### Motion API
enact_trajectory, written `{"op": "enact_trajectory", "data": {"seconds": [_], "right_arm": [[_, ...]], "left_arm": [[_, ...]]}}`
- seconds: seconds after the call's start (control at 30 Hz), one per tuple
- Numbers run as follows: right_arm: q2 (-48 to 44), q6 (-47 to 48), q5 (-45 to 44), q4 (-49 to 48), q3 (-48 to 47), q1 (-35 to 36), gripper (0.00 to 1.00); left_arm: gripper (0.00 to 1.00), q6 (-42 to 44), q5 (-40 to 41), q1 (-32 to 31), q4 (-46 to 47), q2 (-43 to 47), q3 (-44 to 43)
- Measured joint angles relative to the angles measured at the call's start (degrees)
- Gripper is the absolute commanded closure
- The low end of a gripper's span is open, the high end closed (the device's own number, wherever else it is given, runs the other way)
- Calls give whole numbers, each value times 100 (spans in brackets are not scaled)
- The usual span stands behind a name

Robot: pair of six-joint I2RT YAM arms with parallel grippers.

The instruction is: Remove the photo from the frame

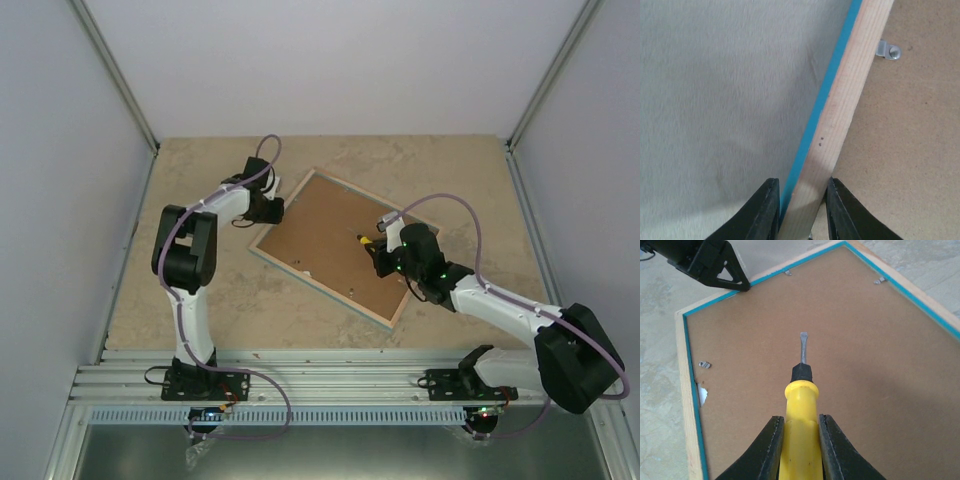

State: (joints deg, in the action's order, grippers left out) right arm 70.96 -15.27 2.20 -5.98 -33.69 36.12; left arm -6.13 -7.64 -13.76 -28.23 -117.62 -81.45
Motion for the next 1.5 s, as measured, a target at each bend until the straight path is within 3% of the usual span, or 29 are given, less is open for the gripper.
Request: {"op": "enact_trajectory", "data": {"seconds": [0.67,1.5], "right_arm": [[758,-2,426,-111,-490,31,99],[1961,-57,793,201,-1344,330,99]], "left_arm": [[74,-1193,295,-640,-422,949,1178],[67,-1880,-426,-1381,-546,2085,2647]]}}
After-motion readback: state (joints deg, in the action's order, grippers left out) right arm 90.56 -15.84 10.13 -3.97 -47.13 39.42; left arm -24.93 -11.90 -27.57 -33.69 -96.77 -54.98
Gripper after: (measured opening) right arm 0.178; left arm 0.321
